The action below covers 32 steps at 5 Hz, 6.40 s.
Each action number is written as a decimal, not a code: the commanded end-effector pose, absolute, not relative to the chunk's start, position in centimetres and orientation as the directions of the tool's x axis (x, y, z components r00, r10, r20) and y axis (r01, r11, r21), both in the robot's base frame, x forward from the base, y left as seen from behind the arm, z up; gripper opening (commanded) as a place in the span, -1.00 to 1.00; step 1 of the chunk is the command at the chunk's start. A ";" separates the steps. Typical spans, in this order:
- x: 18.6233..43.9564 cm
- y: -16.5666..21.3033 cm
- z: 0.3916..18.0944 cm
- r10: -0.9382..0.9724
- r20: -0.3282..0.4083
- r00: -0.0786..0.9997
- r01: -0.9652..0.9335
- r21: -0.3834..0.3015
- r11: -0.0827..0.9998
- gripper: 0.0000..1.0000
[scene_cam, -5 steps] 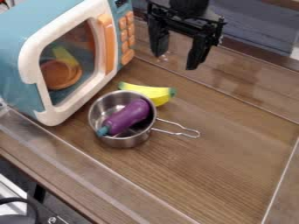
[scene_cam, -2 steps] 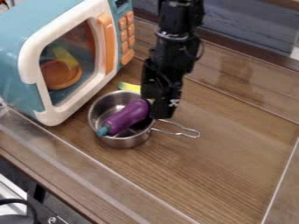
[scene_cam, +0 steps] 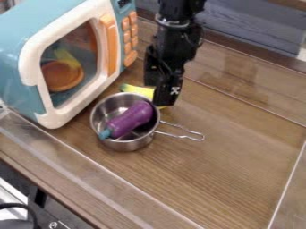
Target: Put the banana in the silver pot
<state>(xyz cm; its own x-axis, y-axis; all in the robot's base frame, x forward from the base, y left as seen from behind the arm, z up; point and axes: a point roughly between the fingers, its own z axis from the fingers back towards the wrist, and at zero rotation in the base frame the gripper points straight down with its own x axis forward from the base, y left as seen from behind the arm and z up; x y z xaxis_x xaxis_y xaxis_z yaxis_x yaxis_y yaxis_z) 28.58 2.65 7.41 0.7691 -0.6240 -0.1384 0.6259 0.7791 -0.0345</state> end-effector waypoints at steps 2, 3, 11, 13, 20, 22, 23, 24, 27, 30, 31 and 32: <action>28.7 1.8 9.8 -0.740 -0.088 0.667 0.745 0.034 0.667 1.00; 29.4 1.9 9.7 -0.766 -0.086 0.637 0.770 0.053 0.635 1.00; 29.9 1.6 8.6 -0.870 -0.090 0.484 0.872 0.131 0.472 1.00; 30.0 2.5 9.4 -0.851 -0.083 0.519 0.850 0.155 0.504 1.00; 29.9 1.6 8.7 -0.878 -0.003 0.478 0.856 0.227 0.465 -1.00; 30.3 0.1 8.0 -0.850 0.038 0.525 0.823 0.230 0.519 -1.00; 30.5 -0.7 8.4 -0.862 0.057 0.504 0.834 0.229 0.502 -1.00; 30.7 -1.5 8.8 -0.868 0.078 0.490 0.838 0.232 0.493 -1.00; 30.9 0.6 8.8 -0.793 0.119 0.597 0.763 0.220 0.607 -1.00; 29.9 -0.4 8.4 -0.698 0.158 0.698 0.672 0.193 0.715 -1.00; 30.0 -1.0 7.1 -0.728 0.170 0.664 0.704 0.186 0.685 -1.00; 30.1 -1.4 6.0 -0.749 0.182 0.637 0.728 0.176 0.662 -1.00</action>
